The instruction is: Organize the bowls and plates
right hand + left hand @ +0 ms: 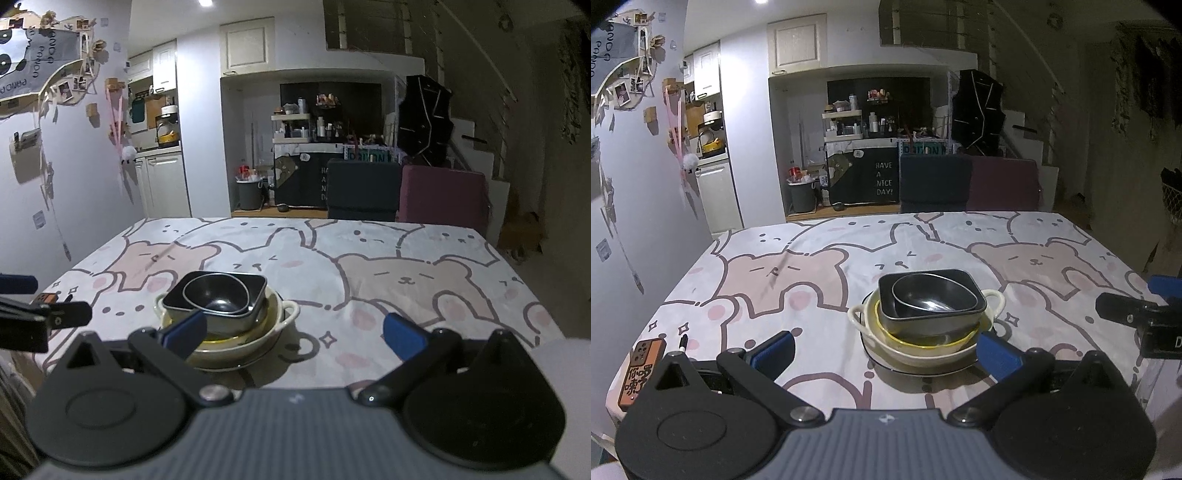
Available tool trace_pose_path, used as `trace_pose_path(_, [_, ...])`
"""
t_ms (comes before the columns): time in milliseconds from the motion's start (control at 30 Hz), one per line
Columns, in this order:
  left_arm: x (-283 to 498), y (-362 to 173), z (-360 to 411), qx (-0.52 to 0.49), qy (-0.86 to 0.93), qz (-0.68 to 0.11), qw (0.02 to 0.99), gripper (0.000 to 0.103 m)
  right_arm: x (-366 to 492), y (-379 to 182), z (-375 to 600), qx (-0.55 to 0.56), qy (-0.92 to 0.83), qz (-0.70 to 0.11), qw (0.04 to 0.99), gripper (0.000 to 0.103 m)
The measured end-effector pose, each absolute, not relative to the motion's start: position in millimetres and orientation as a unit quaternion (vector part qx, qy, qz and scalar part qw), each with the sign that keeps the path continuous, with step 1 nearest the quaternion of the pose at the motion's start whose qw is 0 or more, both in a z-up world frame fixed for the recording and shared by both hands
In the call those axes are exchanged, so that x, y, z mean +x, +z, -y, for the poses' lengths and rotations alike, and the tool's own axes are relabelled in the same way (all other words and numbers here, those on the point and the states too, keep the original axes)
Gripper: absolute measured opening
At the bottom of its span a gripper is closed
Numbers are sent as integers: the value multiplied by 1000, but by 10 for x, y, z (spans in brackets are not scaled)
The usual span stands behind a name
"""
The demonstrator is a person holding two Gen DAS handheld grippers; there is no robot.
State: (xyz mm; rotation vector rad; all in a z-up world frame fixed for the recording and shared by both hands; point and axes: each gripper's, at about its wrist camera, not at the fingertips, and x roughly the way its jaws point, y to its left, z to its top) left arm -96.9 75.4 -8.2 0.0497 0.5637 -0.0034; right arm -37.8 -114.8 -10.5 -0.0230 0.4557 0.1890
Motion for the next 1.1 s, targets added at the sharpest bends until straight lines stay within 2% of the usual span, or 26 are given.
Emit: trace_pose_path(1100, [-997,-118,-743,22,-3,-278,960,103,-405,-136,1150,-15,95,-221,970,103])
